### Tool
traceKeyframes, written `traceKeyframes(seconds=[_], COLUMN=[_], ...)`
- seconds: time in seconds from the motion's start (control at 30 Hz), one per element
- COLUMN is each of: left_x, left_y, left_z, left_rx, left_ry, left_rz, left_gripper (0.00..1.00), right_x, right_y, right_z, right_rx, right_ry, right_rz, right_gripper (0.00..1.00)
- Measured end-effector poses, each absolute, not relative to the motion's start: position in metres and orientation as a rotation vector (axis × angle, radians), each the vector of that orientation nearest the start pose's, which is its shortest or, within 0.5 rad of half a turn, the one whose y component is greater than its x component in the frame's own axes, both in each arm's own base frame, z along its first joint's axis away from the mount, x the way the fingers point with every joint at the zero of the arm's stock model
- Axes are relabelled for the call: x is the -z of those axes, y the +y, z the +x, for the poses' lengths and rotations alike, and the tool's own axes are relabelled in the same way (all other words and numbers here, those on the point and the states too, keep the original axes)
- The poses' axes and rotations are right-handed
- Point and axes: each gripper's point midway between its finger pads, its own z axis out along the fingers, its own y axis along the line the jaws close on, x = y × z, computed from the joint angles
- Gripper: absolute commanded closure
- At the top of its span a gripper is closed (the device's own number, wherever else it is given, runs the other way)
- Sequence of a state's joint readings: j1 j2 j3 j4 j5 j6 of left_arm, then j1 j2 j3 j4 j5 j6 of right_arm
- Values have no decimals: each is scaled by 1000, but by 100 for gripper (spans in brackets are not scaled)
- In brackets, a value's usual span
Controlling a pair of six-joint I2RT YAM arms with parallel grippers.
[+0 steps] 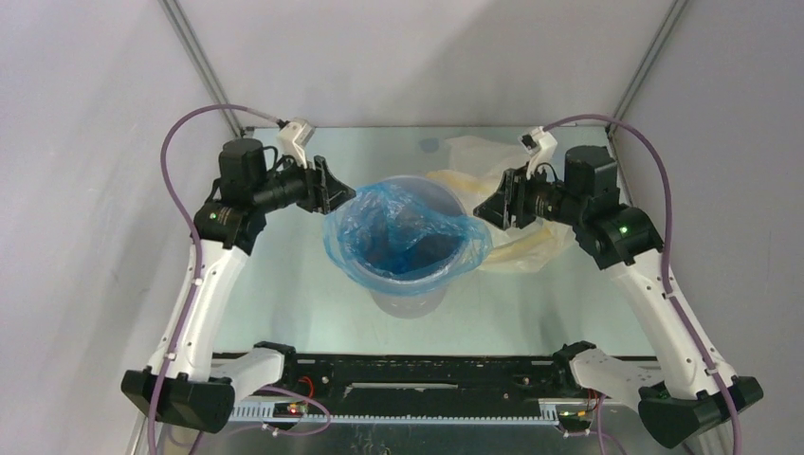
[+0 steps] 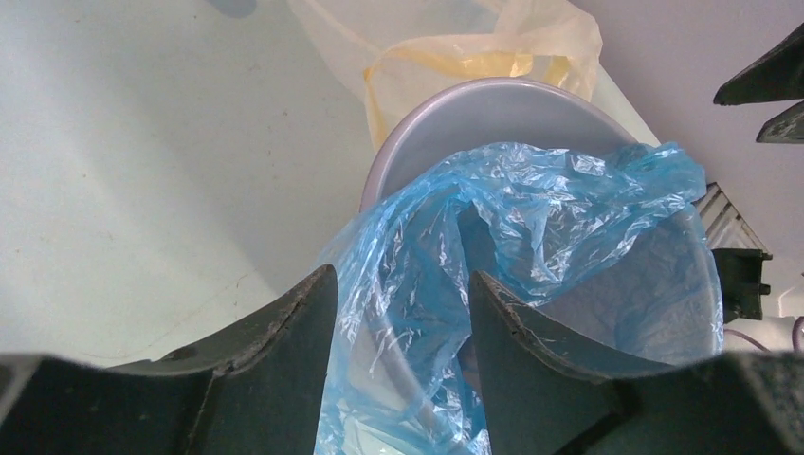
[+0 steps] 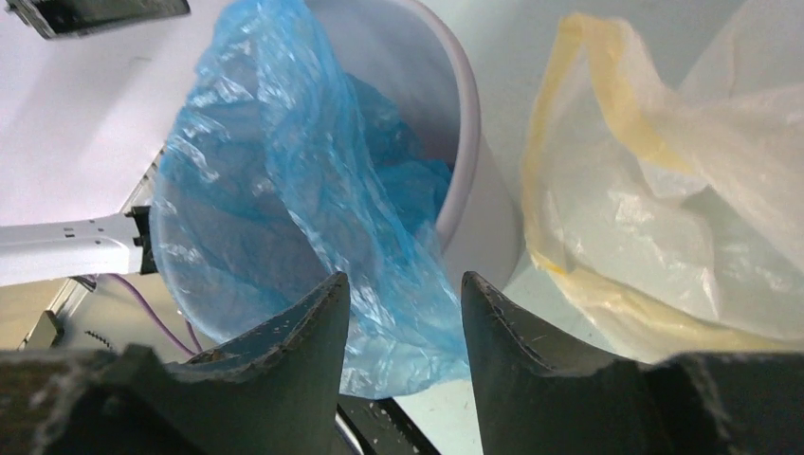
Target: Put the trash bags into the trash bin
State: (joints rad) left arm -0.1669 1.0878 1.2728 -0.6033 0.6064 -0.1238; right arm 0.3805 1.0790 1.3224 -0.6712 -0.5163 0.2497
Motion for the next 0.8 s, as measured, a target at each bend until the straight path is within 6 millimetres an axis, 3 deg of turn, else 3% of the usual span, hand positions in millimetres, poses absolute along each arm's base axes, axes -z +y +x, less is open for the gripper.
traceKeyframes(seconds=[0.27,0.43,0.67,0.8], left_x=[-315,-310,-300,-296], left_y=[-162,-171,-173,-172], left_z=[306,319,314,311], left_rx=[832,889,918,918], left_ry=[1992,2018,2061,2078], left_rz=[462,479,496,509], left_gripper=[45,54,46,48], right_x=[-297,-291,-292,-287], right_y=[194,192,201,205], right_z=[234,231,227,229], right_rx=[-915,-966,-1055,-1076], right_ry=[2073,2053,2021,2024], right_rz=[-457,-461,-546,-580], right_gripper=[32,30,28,34])
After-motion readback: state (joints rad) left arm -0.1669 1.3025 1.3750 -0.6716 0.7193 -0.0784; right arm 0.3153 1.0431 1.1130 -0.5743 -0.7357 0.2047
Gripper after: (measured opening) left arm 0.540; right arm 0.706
